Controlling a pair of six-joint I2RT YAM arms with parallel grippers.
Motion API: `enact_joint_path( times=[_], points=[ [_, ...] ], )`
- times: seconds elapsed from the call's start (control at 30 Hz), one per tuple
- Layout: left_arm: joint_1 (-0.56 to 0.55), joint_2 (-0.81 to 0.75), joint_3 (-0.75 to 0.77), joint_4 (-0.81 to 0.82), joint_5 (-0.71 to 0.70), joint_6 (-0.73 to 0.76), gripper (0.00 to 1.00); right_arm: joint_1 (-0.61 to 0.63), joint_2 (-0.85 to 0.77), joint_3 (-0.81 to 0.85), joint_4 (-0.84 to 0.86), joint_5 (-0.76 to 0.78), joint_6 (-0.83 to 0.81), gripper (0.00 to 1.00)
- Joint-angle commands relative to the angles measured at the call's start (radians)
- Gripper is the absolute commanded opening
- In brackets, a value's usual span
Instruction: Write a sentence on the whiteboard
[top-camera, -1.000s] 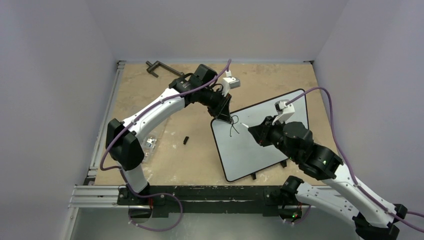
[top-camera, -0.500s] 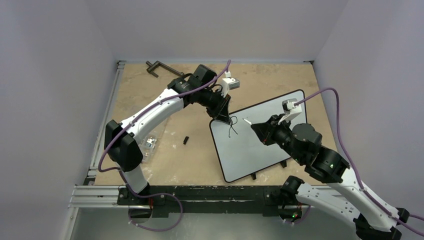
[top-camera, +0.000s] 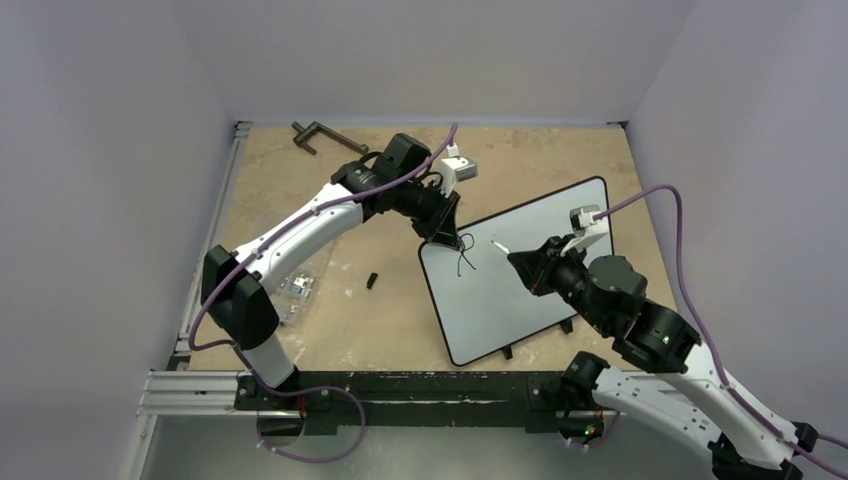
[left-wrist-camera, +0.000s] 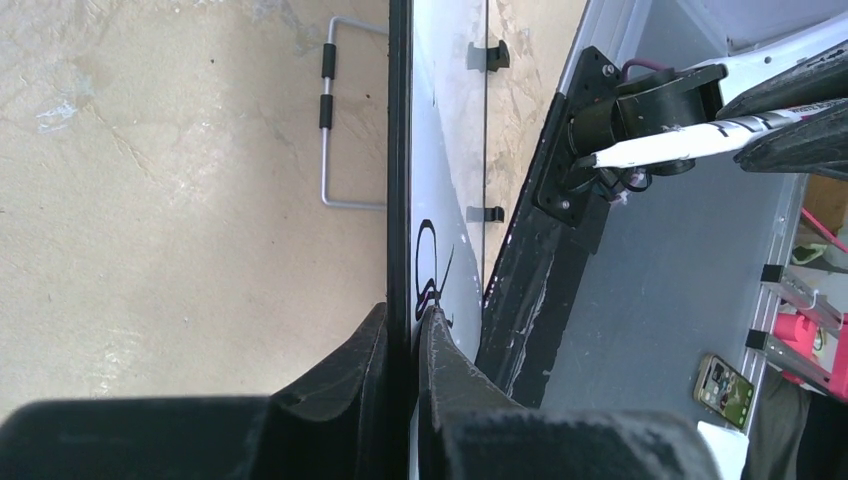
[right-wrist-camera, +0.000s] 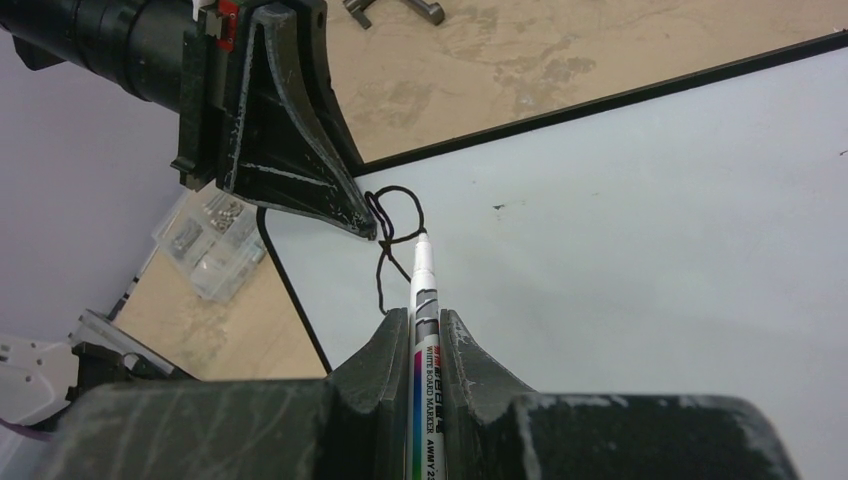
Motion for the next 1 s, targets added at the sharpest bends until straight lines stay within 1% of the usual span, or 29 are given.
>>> enact_joint_path(
  times=[0.0, 0.17, 0.37, 0.53, 0.97],
  points=[
    [-0.004, -0.025, -0.023, 0.072, -0.145, 0.036, 0.0, -0.003, -0.026, -0.016, 0.054, 0.015, -0.021, 0.0],
    [-0.004, -0.02, -0.018, 0.076, -0.142, 0.025, 0.0, -0.003, -0.009, -0.035, 0.101, -0.008, -0.036, 0.0],
    [-0.005, -0.027, -0.018, 0.083, -0.138, 0.019, 0.0, -0.003, 0.044, -0.038, 0.126, 0.009, -0.049, 0.0],
    [-0.004, -0.029, -0.018, 0.083, -0.136, 0.016, 0.0, -0.003, 0.085, -0.036, 0.123, 0.046, -0.043, 0.0],
    [-0.005, -0.038, -0.017, 0.083, -0.135, 0.011, 0.0, -0.003, 0.121, -0.07, 0.099, 0.077, -0.013, 0.0]
  ],
)
